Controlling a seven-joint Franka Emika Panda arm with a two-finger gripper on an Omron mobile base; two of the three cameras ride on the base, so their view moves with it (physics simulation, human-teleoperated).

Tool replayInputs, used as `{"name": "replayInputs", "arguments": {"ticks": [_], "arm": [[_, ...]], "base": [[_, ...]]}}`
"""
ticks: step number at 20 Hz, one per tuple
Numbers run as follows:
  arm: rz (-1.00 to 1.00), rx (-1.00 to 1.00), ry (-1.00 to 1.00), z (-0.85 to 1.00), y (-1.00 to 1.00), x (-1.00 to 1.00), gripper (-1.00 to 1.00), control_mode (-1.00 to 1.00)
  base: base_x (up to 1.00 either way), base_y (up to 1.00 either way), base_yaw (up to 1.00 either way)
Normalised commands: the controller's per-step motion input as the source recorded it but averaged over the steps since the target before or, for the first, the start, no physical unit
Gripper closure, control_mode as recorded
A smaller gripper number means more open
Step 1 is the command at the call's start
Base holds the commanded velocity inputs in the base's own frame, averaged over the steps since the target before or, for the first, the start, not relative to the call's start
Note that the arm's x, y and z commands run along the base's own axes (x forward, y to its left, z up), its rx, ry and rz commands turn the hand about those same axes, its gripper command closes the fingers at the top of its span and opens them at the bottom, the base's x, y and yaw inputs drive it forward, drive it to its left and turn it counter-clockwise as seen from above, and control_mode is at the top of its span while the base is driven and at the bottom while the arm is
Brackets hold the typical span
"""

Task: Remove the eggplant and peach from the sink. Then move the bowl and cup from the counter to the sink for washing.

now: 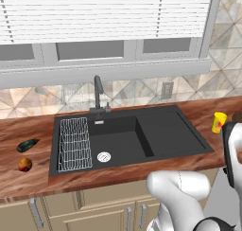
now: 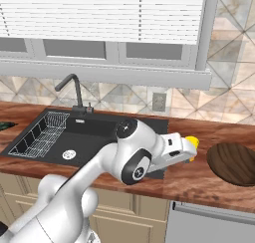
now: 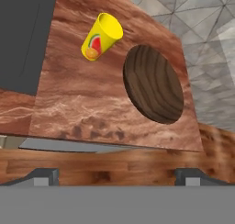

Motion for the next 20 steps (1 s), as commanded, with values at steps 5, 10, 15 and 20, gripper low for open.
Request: {"name": "replayInputs", "arguments": {"ticks": [5, 10, 15, 20], "arm": [[0.00, -0.09, 0.00, 0.00, -0.20, 0.03, -1.00, -1.00], [0.00, -0.08, 0.00, -0.01, -0.13, 0.08, -1.00, -1.00], [0.00, -0.01, 0.00, -0.01, -0.09, 0.11, -1.00, -1.00], [0.00, 0.00, 0.00, -0.01, -0.07, 0.11, -1.00, -1.00]], "base": [[0.00, 0.00, 0.00], [0.00, 0.00, 0.00], [0.00, 0.00, 0.00], [0.00, 0.00, 0.00]]}}
